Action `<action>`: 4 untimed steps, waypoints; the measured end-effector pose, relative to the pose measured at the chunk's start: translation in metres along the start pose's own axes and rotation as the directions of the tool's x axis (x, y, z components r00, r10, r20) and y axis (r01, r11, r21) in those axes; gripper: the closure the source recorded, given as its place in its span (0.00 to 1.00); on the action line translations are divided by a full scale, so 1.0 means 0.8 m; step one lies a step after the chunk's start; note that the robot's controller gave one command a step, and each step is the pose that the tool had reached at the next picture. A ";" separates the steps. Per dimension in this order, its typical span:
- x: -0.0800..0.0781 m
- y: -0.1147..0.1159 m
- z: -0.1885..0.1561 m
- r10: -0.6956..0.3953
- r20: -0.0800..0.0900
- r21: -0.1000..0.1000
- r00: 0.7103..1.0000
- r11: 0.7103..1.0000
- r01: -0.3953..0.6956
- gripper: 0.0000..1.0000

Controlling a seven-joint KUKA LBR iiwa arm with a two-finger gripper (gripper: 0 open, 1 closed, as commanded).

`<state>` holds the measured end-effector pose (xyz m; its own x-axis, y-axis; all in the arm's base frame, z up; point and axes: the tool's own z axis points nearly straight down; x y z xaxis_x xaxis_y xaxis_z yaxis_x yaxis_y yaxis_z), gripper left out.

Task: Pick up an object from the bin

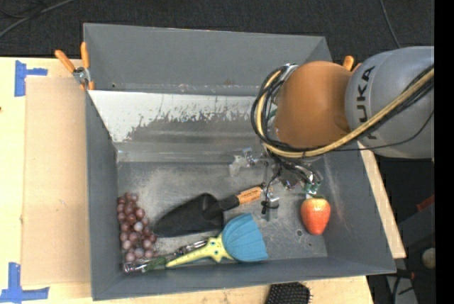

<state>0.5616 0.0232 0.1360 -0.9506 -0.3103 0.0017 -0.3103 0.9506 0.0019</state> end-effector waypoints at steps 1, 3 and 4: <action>-0.008 -0.012 0.087 -0.060 0.003 0.000 0.998 0.998 0.060 0.00; -0.033 0.042 0.082 -0.208 0.013 0.004 0.978 0.978 0.208 1.00; -0.031 0.043 0.066 -0.208 0.009 0.002 0.978 0.978 0.208 1.00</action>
Offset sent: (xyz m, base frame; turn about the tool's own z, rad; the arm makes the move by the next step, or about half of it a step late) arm 0.0139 0.0384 -0.0660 -0.2108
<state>0.5745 0.0635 0.0832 -0.8652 -0.5014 -0.0077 -0.5014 0.8652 -0.0001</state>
